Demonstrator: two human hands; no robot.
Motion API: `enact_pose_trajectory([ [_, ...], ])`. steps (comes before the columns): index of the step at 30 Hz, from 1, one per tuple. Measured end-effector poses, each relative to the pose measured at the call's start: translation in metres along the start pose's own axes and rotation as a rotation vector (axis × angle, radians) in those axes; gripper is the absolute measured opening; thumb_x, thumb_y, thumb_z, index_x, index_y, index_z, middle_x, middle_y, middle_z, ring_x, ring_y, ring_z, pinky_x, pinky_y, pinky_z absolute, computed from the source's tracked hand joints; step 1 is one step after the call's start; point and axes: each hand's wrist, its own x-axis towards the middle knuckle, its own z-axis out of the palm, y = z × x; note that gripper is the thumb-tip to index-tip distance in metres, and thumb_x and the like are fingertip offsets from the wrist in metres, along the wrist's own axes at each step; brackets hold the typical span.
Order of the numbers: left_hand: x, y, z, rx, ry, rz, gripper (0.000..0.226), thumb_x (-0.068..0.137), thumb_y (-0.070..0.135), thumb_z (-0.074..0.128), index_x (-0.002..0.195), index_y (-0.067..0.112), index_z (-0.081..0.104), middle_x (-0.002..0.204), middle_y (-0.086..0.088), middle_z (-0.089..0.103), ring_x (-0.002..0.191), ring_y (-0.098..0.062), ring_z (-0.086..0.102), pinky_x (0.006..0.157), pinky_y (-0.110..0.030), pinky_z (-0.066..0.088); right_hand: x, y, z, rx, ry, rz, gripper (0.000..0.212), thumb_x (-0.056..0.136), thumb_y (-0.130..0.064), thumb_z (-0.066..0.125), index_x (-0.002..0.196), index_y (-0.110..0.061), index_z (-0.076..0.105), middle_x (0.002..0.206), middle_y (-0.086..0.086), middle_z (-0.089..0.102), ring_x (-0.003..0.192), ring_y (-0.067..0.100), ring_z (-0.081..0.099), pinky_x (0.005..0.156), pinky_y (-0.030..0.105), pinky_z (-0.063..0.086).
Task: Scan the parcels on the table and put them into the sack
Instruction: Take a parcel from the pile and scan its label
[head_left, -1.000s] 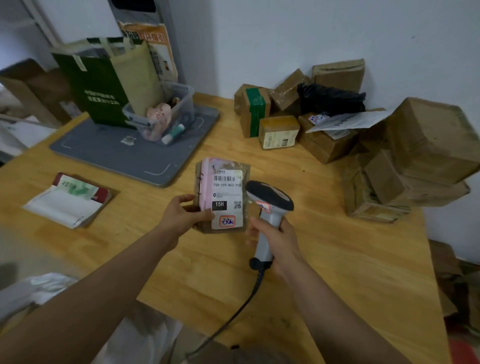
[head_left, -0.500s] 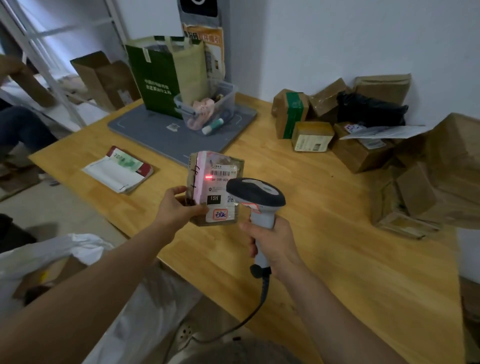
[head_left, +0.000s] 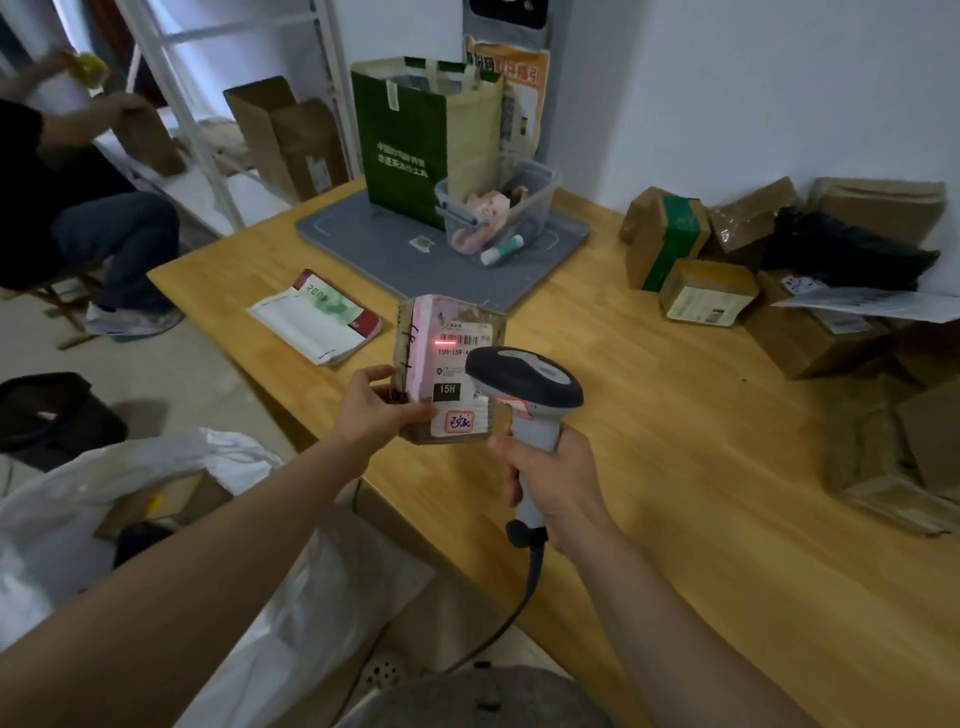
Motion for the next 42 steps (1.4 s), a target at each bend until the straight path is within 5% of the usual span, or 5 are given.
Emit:
enact_pose_trajectory([
  [22, -0.007, -0.148, -0.195, -0.793, 0.543, -0.569, 0.051, 0.079, 0.035, 0.074, 0.119, 0.009, 0.058, 0.108, -0.012, 0.069, 0.097, -0.032, 0.067, 0.087, -0.050, 0.055, 0.029, 0.043, 0.190, -0.234, -0.361, 0.266, 0.014, 0.083, -0.003, 0.069, 0.079, -0.003, 0.055, 0.052, 0.006, 0.053, 0.040, 0.016, 0.046, 0.042, 0.025, 0.042],
  [29, 0.001, -0.200, -0.252, -0.942, 0.673, -0.753, 0.042, 0.087, 0.036, 0.065, 0.124, 0.018, 0.054, 0.113, -0.011, 0.066, 0.092, -0.029, 0.065, 0.054, -0.036, 0.053, 0.042, 0.065, 0.252, -0.337, -0.404, 0.361, 0.016, 0.082, -0.004, 0.071, 0.074, -0.005, 0.056, 0.050, 0.003, 0.054, 0.040, 0.015, 0.048, 0.042, 0.025, 0.043],
  [32, 0.005, -0.204, -0.267, -0.932, 0.652, -0.760, 0.018, 0.096, 0.032, 0.054, 0.091, 0.015, 0.054, 0.075, -0.009, 0.067, 0.062, -0.022, 0.063, 0.048, -0.030, 0.052, 0.047, 0.075, 0.265, -0.354, -0.394, 0.397, 0.012, 0.081, -0.004, 0.071, 0.076, -0.004, 0.060, 0.050, 0.003, 0.055, 0.040, 0.014, 0.049, 0.042, 0.024, 0.043],
  [37, 0.014, -0.215, -0.278, -1.091, 0.566, -0.732, 0.050, 0.084, 0.028, 0.068, 0.128, 0.014, 0.050, 0.118, -0.014, 0.064, 0.095, -0.031, 0.067, 0.062, -0.044, 0.057, 0.064, 0.097, 0.293, -0.363, -0.334, 0.459, 0.027, 0.071, -0.010, 0.083, 0.090, -0.007, 0.064, 0.070, 0.010, 0.071, 0.067, 0.025, 0.069, 0.069, 0.040, 0.058],
  [42, 0.009, -0.204, -0.270, -1.163, 0.336, -0.638, 0.024, 0.094, 0.018, 0.054, 0.117, 0.010, 0.054, 0.109, -0.012, 0.065, 0.090, -0.025, 0.065, 0.069, -0.037, 0.059, 0.081, 0.115, 0.338, -0.227, -0.233, 0.591, 0.037, 0.065, -0.024, 0.087, 0.090, -0.012, 0.063, 0.078, 0.007, 0.068, 0.071, 0.021, 0.064, 0.072, 0.038, 0.054],
])
